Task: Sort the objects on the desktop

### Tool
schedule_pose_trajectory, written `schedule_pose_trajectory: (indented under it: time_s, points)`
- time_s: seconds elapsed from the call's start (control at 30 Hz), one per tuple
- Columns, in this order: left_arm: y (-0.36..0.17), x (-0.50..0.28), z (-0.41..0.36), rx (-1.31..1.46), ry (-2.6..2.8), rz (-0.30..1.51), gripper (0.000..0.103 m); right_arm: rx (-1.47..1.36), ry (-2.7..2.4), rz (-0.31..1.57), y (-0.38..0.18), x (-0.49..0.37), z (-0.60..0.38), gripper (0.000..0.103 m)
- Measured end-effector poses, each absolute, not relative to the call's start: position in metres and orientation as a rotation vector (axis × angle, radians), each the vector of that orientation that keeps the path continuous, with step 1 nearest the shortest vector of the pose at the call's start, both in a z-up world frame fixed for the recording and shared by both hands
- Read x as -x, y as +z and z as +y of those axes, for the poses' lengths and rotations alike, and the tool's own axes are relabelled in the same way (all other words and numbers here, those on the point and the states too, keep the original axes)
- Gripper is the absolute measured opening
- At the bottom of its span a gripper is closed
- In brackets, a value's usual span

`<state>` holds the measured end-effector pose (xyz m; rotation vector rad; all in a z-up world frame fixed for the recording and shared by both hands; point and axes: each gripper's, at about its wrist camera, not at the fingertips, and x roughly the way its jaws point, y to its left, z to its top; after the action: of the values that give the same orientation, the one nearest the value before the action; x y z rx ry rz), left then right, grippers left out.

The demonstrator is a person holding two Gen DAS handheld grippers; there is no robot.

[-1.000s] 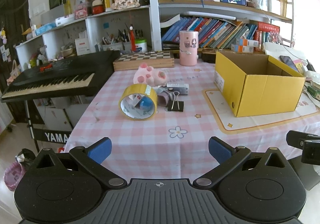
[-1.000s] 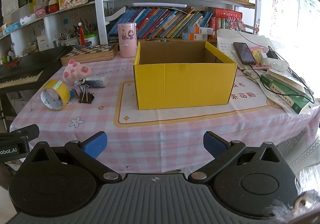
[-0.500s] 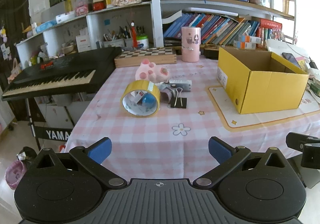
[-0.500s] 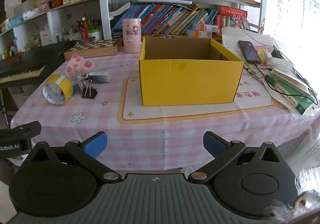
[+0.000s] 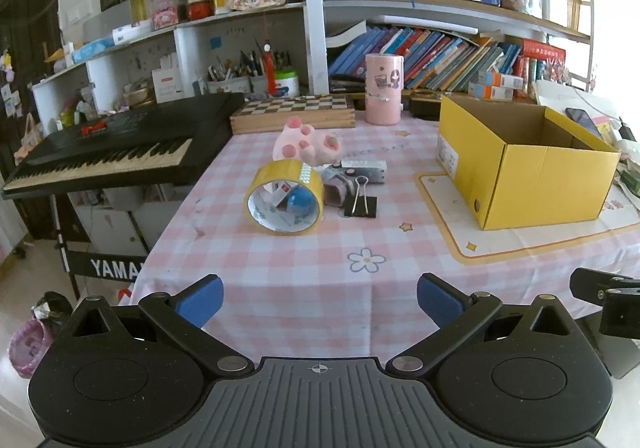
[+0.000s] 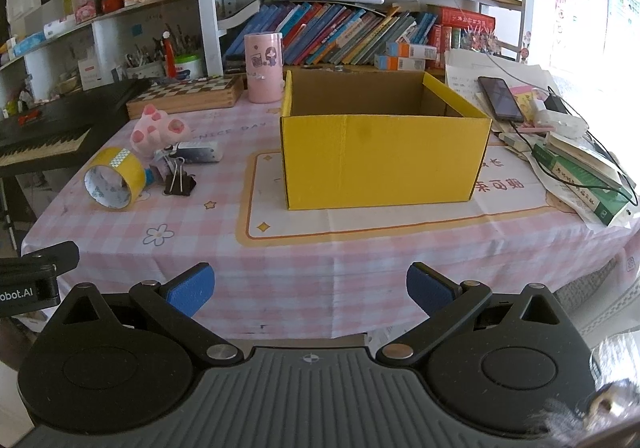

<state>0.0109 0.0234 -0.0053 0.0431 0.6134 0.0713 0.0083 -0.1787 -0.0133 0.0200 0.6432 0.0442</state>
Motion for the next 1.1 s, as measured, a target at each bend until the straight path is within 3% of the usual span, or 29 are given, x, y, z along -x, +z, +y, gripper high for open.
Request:
schedule_pose_trajectory:
  time_s: [1.1]
  points:
    - [0.001, -0.003, 0.053, -0.055, 0.119, 0.574, 0.103, 0.045, 0.217, 0.621, -0.003, -0.021, -0.132, 0.103]
